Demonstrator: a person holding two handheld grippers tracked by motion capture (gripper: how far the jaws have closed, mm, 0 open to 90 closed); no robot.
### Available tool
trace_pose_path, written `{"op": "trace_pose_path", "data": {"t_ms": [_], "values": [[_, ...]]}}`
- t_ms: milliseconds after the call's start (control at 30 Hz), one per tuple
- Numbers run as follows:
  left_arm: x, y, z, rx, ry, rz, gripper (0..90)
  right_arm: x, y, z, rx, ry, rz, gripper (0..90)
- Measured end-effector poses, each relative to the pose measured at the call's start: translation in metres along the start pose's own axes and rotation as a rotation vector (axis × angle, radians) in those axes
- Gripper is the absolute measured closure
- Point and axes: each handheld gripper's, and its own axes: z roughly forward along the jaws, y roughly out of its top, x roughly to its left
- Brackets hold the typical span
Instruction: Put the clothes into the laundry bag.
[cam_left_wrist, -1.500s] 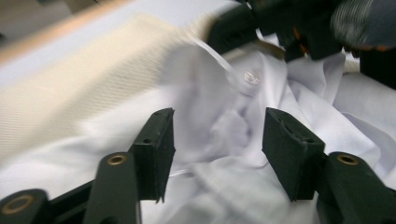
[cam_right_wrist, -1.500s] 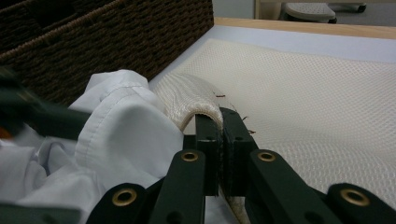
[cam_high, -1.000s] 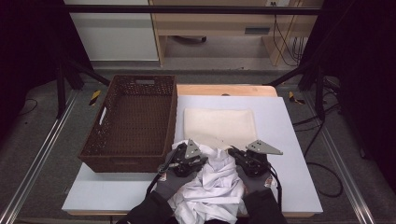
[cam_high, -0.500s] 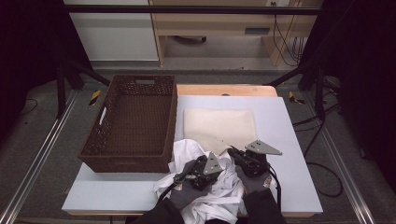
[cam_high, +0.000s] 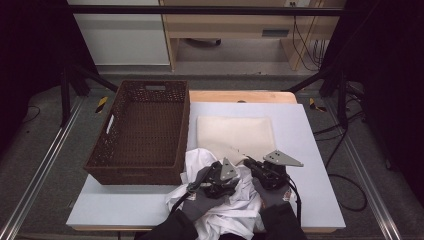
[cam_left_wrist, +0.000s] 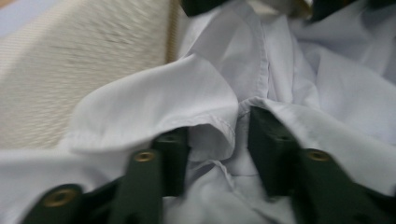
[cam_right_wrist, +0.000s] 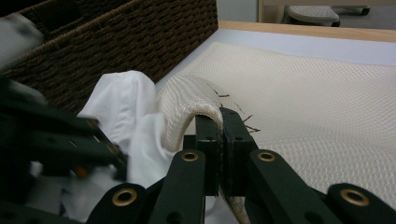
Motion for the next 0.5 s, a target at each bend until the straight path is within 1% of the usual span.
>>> {"op": "trace_pose_path", "data": {"t_ms": [33, 67, 100, 133, 167, 200, 233, 267, 300, 333, 367, 433, 467, 500], "values": [[0.003, 0.0, -0.01, -0.016, 0.013, 0.001, 47.2, 0.0, 0.0, 0.0, 0.001, -0.002, -0.001, 87.7], [0.007, -0.001, -0.021, -0.031, 0.036, 0.007, 42.8, -0.001, 0.0, 0.0, 0.004, -0.008, -0.009, 87.7], [0.01, -0.002, -0.028, -0.033, 0.055, 0.014, 39.5, -0.001, 0.0, 0.0, 0.005, -0.01, -0.011, 87.7], [0.016, -0.005, -0.037, -0.038, 0.081, 0.012, 37.3, -0.001, 0.0, 0.0, 0.006, -0.009, -0.01, 87.7], [0.02, -0.007, -0.041, -0.024, 0.096, 0.016, 34.5, -0.001, 0.0, 0.0, 0.006, -0.011, -0.011, 87.7], [0.023, -0.011, -0.043, -0.02, 0.105, 0.007, 33.1, -0.001, 0.0, 0.0, 0.006, -0.011, -0.01, 87.7], [0.028, -0.015, -0.044, -0.006, 0.111, -0.008, 32.3, 0.0, 0.0, 0.001, 0.008, -0.01, -0.009, 87.7], [0.032, -0.021, -0.042, 0.005, 0.109, -0.028, 31.5, 0.0, 0.0, 0.001, 0.007, -0.011, -0.01, 87.7], [0.036, -0.029, -0.039, 0.022, 0.099, -0.047, 31.3, 0.0, 0.0, 0.001, 0.01, -0.012, -0.007, 87.7], [0.037, -0.034, -0.035, 0.031, 0.087, -0.061, 31.2, 0.0, 0.0, 0.001, 0.011, -0.013, -0.007, 87.7], [0.038, -0.037, -0.032, 0.039, 0.084, -0.064, 31.8, 0.0, 0.0, 0.001, 0.013, -0.013, -0.009, 87.6], [0.038, -0.041, -0.023, 0.063, 0.065, -0.075, 35.7, 0.0, -0.001, 0.002, 0.014, -0.011, -0.007, 87.7], [0.039, -0.042, -0.021, 0.068, 0.051, -0.082, 38.7, 0.0, -0.001, 0.002, 0.016, -0.013, -0.01, 87.6], [0.039, -0.043, -0.019, 0.076, 0.04, -0.083, 43.7, 0.0, -0.001, 0.002, 0.016, -0.013, -0.01, 87.6]]}}
